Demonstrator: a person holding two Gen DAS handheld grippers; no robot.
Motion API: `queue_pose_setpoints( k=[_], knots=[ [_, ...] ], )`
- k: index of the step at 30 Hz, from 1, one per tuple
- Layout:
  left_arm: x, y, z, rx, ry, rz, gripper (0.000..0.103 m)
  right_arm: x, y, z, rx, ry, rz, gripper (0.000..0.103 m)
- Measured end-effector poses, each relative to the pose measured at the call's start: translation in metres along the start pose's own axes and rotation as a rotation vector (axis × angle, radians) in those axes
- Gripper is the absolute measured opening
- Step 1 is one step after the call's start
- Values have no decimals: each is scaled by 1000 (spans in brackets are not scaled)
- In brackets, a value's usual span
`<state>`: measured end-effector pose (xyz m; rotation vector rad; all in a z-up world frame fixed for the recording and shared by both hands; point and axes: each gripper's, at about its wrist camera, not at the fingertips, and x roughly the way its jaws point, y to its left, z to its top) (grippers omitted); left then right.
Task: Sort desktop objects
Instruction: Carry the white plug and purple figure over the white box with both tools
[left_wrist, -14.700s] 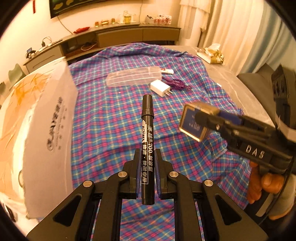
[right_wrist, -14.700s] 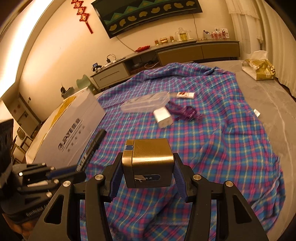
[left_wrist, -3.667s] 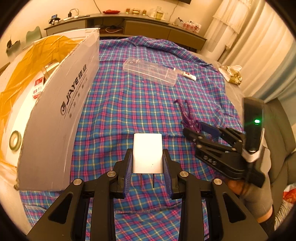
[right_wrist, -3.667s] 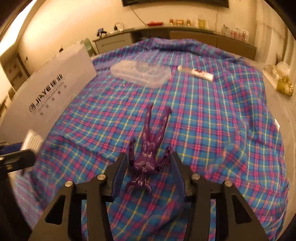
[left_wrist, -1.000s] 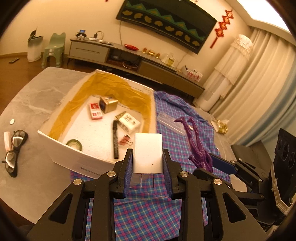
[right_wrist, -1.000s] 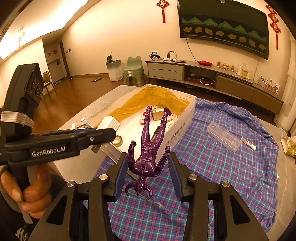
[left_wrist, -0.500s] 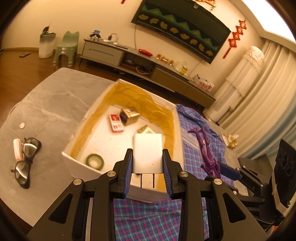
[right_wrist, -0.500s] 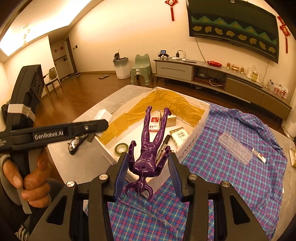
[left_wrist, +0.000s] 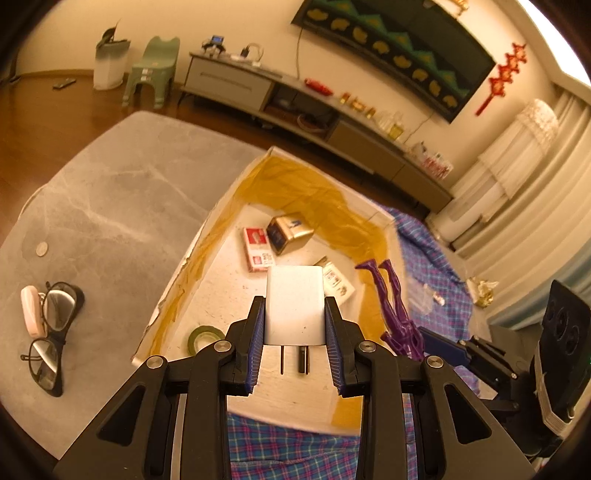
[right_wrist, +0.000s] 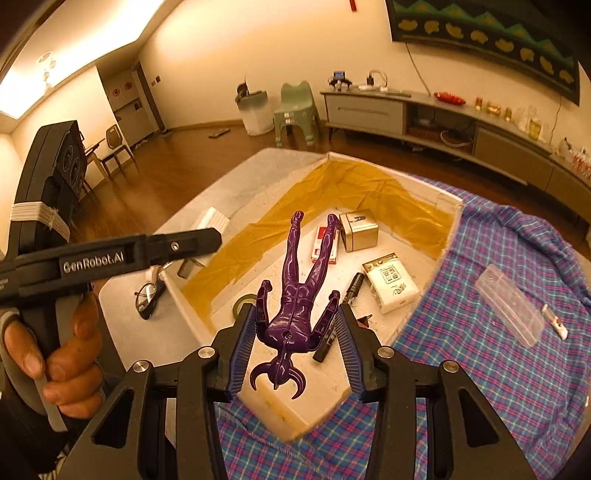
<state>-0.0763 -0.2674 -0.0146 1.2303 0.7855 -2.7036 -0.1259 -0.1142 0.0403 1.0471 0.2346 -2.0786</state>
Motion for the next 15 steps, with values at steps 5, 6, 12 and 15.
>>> queue_pose_setpoints(
  k=[5, 6, 12, 15],
  knots=[
    [25, 0, 7, 15, 61, 34, 31, 32, -7, 15, 22, 79, 5, 45],
    [28, 0, 8, 22, 67, 42, 31, 38, -9, 17, 26, 94, 6, 45],
    [45, 3, 7, 90, 92, 106, 31, 69, -11, 31, 14, 177, -13, 46],
    [52, 8, 4, 109, 122, 110, 31, 84, -12, 36, 8, 220, -18, 46]
  ],
)
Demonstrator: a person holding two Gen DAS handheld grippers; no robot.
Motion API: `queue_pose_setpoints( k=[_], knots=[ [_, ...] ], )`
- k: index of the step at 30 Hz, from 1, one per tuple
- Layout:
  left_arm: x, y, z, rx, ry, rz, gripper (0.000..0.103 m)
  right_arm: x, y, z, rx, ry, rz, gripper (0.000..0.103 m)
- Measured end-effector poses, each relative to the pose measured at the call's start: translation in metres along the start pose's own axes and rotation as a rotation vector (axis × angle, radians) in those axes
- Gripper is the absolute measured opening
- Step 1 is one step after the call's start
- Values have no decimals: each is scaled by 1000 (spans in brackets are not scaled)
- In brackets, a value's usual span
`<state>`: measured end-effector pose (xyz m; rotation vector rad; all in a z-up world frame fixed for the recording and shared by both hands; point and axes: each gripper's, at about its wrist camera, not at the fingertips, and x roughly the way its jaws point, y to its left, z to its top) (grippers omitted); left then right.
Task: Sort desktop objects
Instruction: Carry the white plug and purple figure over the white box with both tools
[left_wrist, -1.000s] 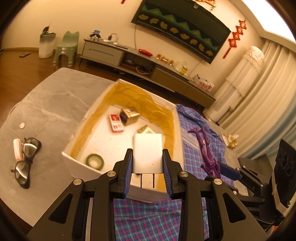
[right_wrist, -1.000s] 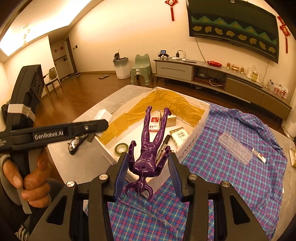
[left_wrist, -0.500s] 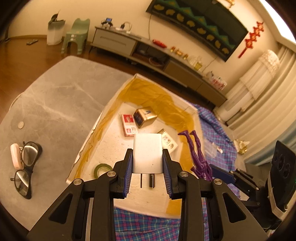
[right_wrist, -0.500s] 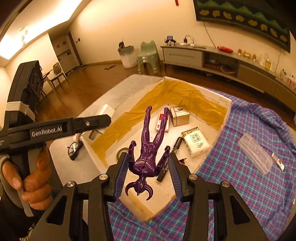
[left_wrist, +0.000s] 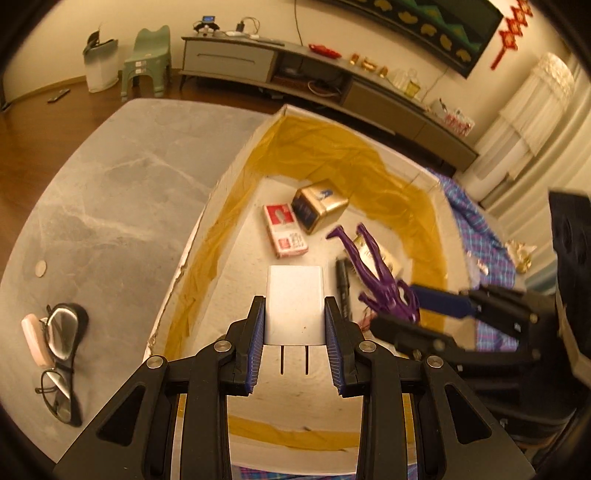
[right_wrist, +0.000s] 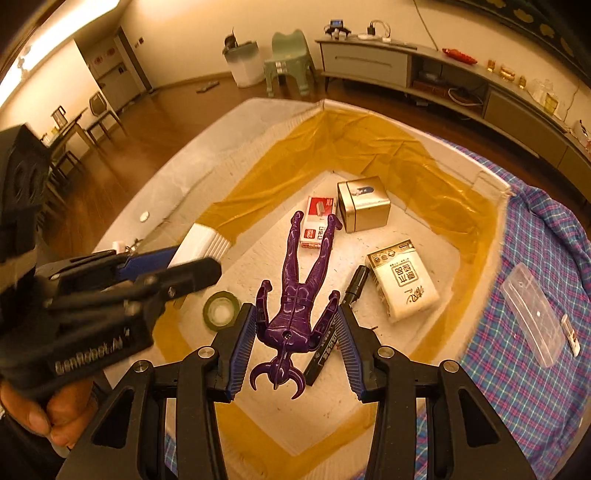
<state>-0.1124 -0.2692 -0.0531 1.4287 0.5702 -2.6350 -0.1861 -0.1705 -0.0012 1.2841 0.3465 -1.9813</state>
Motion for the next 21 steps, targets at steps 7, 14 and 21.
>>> queue_pose_setpoints(
  k=[7, 14, 21],
  knots=[
    [4, 4, -1, 34, 8, 30, 31, 23, 2, 14, -18, 78, -25, 46],
    [10, 2, -2, 66, 21, 61, 31, 34, -2, 23, 19, 121, -13, 46],
    [13, 1, -6, 84, 30, 72, 31, 42, -9, 28, 102, 146, 27, 46]
  ],
)
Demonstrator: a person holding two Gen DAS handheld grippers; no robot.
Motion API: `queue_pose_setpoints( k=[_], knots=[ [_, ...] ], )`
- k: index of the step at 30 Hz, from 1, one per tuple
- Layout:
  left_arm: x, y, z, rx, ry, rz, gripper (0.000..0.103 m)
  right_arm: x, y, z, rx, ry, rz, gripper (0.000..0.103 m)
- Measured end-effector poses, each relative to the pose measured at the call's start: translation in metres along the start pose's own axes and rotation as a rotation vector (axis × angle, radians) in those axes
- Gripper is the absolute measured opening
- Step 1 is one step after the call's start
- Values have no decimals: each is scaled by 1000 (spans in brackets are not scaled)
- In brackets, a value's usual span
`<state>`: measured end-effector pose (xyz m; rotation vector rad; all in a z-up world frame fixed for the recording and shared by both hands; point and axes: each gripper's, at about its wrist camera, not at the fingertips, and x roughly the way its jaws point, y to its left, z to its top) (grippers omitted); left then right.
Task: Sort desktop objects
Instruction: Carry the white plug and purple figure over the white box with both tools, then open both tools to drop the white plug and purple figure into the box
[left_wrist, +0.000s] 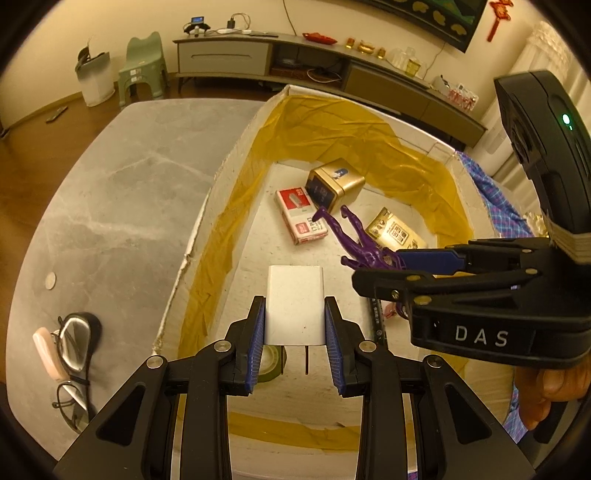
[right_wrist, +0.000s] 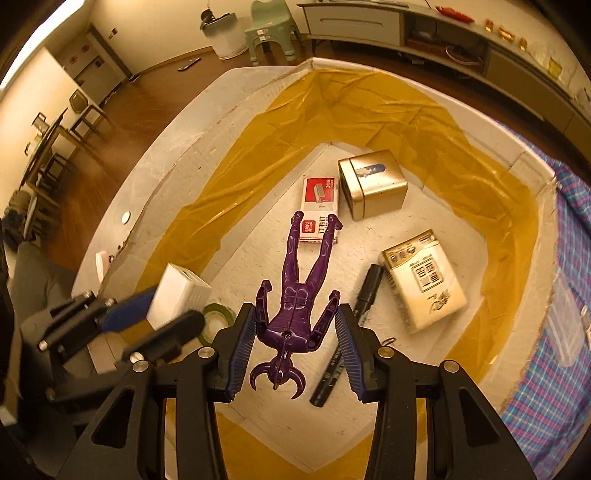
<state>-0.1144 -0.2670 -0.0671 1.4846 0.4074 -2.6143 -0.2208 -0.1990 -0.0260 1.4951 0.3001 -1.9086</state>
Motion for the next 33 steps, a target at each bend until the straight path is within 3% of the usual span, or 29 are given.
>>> queue_pose_setpoints(
  k=[16, 33],
  knots=[
    [5, -2, -2, 12, 15, -10, 32, 12, -5, 7, 85, 49, 9, 46],
    [7, 10, 2, -64, 19, -62, 32, -3, -15, 1, 122, 52, 16, 47]
  ],
)
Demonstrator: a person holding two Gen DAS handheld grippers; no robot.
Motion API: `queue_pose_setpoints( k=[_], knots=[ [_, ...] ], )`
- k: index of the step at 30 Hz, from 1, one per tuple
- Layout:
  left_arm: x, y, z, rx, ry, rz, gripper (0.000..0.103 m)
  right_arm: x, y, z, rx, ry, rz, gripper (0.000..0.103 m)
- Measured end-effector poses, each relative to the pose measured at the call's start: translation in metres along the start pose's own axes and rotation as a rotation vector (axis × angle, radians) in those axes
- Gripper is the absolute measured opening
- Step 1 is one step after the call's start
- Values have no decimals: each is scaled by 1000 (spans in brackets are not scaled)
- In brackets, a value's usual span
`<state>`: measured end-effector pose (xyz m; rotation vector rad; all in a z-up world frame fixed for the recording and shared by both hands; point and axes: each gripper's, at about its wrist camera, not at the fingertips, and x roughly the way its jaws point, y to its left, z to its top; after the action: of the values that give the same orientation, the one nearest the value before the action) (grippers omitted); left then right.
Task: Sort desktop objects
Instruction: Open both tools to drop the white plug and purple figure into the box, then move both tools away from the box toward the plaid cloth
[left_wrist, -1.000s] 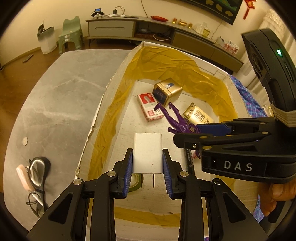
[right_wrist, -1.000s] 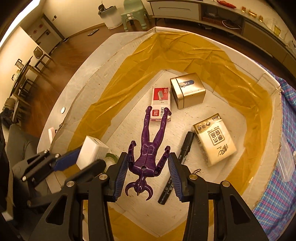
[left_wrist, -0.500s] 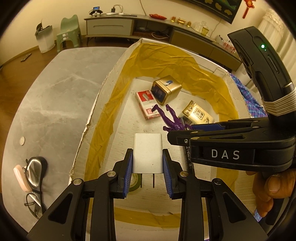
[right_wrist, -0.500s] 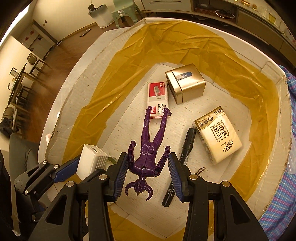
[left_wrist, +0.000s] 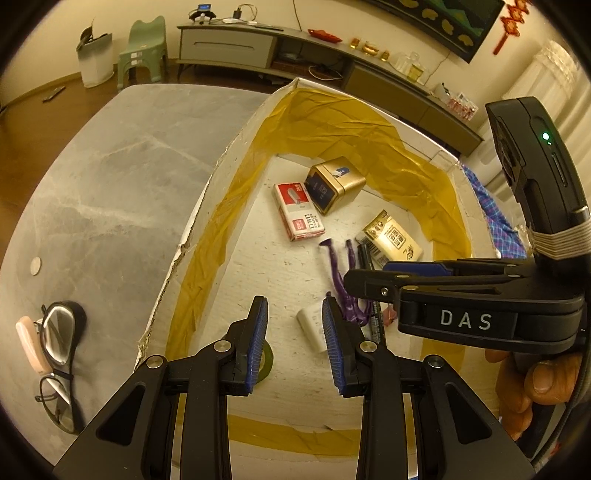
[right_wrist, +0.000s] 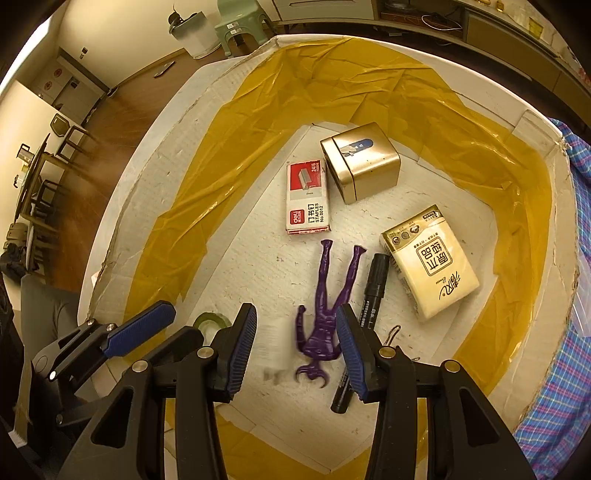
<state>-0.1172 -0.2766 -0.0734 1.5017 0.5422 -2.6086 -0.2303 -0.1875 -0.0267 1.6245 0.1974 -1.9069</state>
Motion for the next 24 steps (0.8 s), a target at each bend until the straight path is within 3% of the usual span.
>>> queue_pose_setpoints(
  k=[13, 24],
  knots=[
    [-20, -14, -13, 50, -50, 32, 32, -4, 4, -18, -94, 22, -49, 50],
    [-44, -38, -28, 92, -99, 26, 32, -39, 16, -46, -229, -33, -128, 51]
  ],
)
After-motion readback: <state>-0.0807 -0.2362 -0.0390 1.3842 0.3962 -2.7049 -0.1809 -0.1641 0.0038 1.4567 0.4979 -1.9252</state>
